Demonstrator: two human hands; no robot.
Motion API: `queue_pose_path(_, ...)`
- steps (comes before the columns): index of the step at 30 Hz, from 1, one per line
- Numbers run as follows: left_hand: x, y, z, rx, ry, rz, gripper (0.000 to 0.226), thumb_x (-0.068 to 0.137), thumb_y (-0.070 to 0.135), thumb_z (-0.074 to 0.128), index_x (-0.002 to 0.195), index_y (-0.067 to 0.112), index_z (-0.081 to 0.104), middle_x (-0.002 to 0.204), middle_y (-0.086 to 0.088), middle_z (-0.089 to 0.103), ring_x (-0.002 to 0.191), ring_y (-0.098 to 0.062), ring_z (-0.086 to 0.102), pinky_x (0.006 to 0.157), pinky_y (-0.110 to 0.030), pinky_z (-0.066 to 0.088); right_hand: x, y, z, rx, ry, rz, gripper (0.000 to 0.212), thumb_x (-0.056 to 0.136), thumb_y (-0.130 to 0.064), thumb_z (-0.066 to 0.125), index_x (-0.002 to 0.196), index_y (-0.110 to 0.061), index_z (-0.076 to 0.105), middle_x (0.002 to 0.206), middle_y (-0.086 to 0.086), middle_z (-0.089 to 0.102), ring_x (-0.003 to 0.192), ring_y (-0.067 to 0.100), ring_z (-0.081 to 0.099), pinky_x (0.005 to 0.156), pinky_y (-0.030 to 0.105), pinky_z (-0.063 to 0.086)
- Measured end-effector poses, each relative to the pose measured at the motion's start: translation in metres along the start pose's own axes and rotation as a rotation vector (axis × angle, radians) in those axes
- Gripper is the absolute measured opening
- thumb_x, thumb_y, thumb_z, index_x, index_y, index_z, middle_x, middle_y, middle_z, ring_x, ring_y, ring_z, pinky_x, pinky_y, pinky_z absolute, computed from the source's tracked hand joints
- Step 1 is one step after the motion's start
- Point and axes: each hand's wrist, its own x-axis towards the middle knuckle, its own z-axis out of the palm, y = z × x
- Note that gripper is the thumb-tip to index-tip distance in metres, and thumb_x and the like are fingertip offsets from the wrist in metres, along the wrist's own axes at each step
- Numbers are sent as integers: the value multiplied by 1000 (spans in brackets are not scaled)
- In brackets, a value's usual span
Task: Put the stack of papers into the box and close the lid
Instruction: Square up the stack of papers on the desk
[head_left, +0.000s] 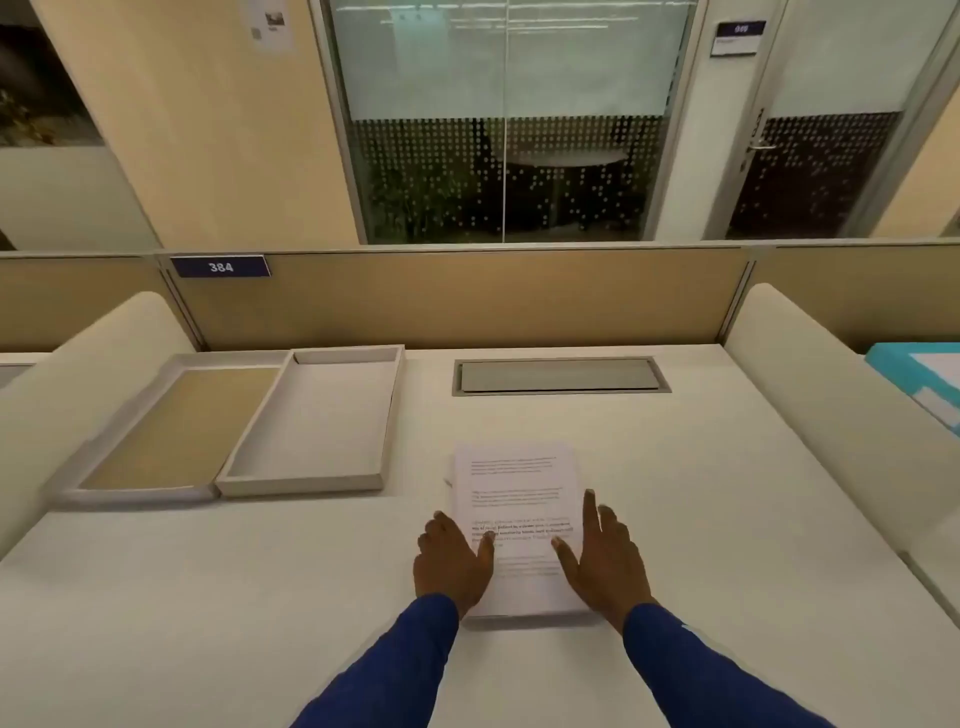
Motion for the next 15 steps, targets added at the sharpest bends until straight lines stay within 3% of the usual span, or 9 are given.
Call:
queue_pose_path(2, -1, 2, 3, -80, -23, -110, 74, 96, 66, 43, 136, 4, 46, 135, -11, 52, 120, -26, 57, 92, -36, 52, -4, 2, 6, 71, -9, 134, 78, 98, -57, 45, 156, -9, 23, 146, 11, 42, 129, 26, 47, 101, 39, 49)
queue_pose_path(5, -2, -1, 9, -94, -116, -216, 65, 95, 65, 47, 123, 7, 57, 125, -11, 56, 111, -27, 62, 87, -34, 53, -9, 8, 17, 106, -50, 267, 58, 97, -55, 49, 132, -9, 47, 128, 9, 50, 118, 26, 51, 91, 37, 52)
queue_pose_path(10, 1, 1, 15, -211, -193, -314, 47, 88, 51, 59, 108, 10, 68, 114, -10, 67, 100, -27, 66, 90, -38, 59, -10, 8, 26, 106, -57, 271, 55, 98, -53, 48, 129, -8, 49, 127, 9, 49, 119, 25, 49, 88, 35, 49)
queue_pose_path(15, 0, 12, 15, -326, -131, -479, 53, 87, 36, 67, 127, 6, 51, 133, -16, 51, 120, -33, 56, 93, -38, 50, -13, 8, 33, 104, -25, 264, 54, 97, -53, 49, 127, -9, 50, 124, 8, 50, 113, 24, 50, 85, 34, 51)
